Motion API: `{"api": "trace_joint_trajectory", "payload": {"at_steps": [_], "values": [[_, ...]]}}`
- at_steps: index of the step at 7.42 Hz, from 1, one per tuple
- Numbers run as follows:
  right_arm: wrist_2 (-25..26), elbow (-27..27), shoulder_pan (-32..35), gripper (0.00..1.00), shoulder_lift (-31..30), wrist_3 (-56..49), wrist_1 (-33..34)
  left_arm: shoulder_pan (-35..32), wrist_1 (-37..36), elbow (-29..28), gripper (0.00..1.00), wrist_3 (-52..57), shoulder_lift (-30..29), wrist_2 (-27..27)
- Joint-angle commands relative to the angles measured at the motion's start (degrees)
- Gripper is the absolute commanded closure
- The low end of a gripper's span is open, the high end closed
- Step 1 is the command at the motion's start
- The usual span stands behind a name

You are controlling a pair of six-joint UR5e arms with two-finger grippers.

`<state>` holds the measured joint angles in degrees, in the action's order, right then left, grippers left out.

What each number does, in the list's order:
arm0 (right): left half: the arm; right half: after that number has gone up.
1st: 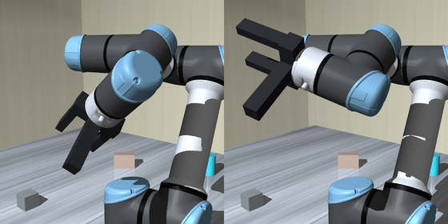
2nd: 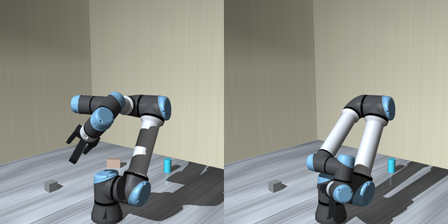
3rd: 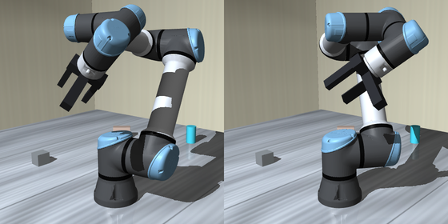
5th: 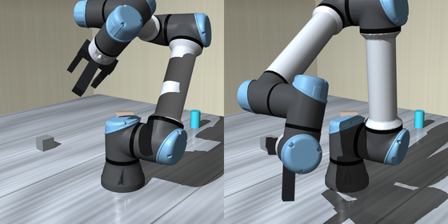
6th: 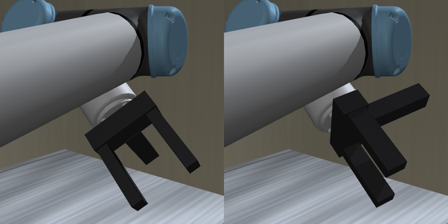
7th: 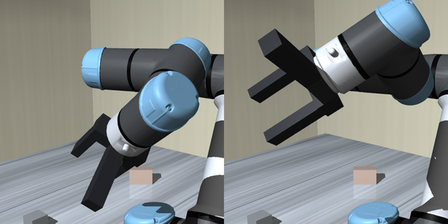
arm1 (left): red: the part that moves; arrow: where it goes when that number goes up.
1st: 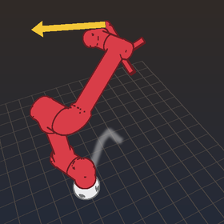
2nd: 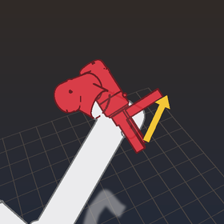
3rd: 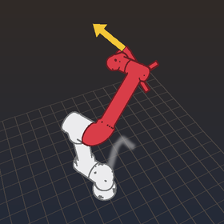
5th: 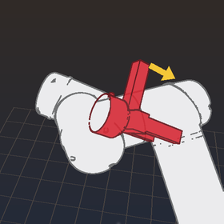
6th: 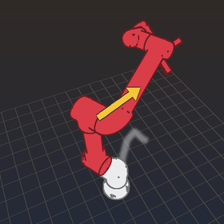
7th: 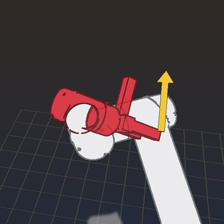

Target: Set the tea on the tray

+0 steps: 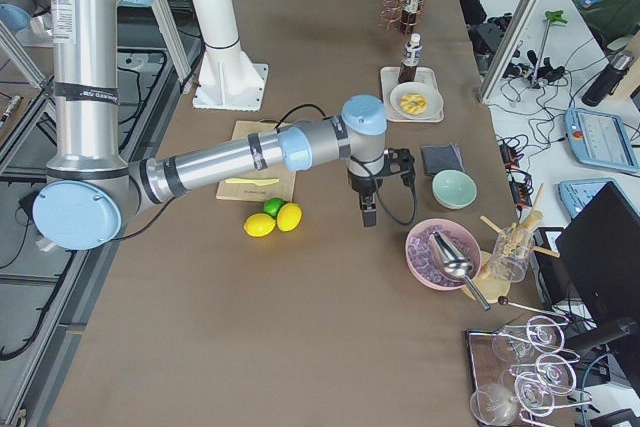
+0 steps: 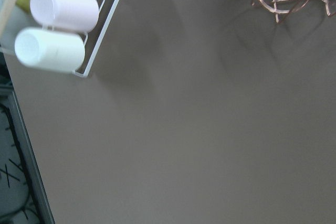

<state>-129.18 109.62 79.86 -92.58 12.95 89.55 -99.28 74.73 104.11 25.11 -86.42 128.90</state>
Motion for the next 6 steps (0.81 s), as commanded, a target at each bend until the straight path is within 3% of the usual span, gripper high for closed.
{"api": "trace_joint_trajectory", "payload": {"at_steps": [1,4,6], "values": [[5.94,-6.61,1.79,0.0,-3.83,-4.07,-0.34,2.58,6.72,-4.0,0.0,-1.38,5.1,1.0],[4.82,-6.26,3.55,0.0,-8.65,-4.16,-0.34,3.21,12.61,-4.0,0.0,-1.56,9.86,0.83],[2.11,-6.17,4.78,0.0,-8.68,-3.99,-0.17,3.3,12.55,-3.74,0.0,-7.06,9.0,0.91]]}}
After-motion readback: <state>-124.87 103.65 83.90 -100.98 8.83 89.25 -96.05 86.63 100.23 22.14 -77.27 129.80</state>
